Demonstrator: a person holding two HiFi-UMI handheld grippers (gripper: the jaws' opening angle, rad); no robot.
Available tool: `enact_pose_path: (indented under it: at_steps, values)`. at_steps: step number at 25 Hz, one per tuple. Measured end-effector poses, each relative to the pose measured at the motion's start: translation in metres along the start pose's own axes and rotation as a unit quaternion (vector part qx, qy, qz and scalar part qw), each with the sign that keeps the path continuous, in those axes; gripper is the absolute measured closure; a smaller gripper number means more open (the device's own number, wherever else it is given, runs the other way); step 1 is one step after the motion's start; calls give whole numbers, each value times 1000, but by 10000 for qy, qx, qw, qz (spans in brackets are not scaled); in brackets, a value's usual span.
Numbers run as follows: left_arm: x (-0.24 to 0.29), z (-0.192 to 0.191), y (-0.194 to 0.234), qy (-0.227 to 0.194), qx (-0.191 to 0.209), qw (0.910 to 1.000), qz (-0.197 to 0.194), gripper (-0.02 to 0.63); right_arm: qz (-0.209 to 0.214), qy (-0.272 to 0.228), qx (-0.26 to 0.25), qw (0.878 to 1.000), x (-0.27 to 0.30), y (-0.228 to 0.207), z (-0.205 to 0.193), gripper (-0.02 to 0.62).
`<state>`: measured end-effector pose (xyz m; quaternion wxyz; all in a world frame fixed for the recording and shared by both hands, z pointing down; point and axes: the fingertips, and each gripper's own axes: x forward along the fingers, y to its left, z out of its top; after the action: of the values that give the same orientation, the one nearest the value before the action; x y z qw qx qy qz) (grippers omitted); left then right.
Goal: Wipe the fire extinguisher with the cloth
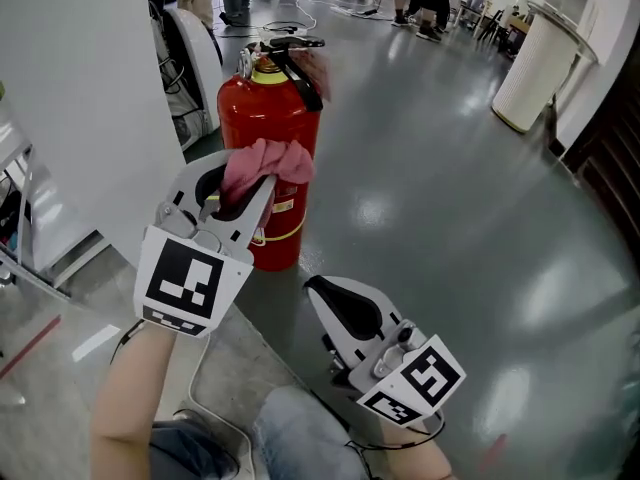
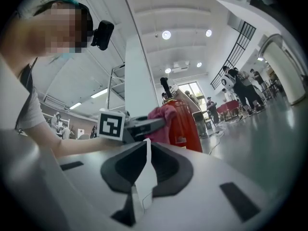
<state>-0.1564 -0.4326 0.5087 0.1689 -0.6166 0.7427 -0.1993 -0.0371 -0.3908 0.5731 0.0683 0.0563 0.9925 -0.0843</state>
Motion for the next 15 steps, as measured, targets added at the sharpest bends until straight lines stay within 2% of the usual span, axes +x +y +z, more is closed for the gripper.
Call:
enact_pose_path:
  at_steps: [2, 5, 12, 15]
  values:
    - [-1, 17, 12, -148, 23, 9998, 145, 512, 10, -30, 10, 10000, -2, 0, 1, 558]
    - [0, 14, 11, -264, -35, 9993, 267, 512, 7, -70, 19, 10000, -5, -1, 3, 558]
    - [2, -33, -20, -119, 72, 9991, 399, 512, -87, -49, 101, 9999, -18, -9, -2, 558]
    - [3, -59, -35, 121, 102, 9993, 340, 512, -92, -24, 144, 9999, -20, -10, -6, 558]
